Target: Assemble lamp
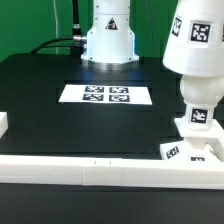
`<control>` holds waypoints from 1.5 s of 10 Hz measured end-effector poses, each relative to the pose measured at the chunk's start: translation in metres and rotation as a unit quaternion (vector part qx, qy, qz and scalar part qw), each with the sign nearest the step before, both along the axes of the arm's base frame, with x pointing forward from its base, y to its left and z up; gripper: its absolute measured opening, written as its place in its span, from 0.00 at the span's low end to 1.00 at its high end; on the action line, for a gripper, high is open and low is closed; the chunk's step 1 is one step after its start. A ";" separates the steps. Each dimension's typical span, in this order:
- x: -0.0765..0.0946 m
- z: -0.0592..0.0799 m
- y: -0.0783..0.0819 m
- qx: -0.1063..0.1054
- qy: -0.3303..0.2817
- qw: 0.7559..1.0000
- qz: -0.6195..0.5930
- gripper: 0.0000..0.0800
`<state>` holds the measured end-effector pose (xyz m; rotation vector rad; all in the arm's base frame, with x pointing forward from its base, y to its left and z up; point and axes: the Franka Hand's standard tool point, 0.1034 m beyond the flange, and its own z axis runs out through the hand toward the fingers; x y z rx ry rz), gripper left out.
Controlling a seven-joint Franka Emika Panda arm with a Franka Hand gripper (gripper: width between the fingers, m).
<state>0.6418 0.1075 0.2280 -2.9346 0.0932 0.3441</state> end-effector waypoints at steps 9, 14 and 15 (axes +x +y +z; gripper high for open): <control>0.000 -0.035 0.005 -0.002 0.000 1.000 0.004 0.45; -0.010 -0.044 0.004 -0.004 0.011 1.000 0.004 0.87; -0.014 -0.042 0.005 -0.004 0.019 1.000 0.004 0.87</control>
Offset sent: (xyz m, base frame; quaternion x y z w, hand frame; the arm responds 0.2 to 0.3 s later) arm -0.0067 0.0025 -0.0219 -0.0132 0.0077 -0.0101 0.9998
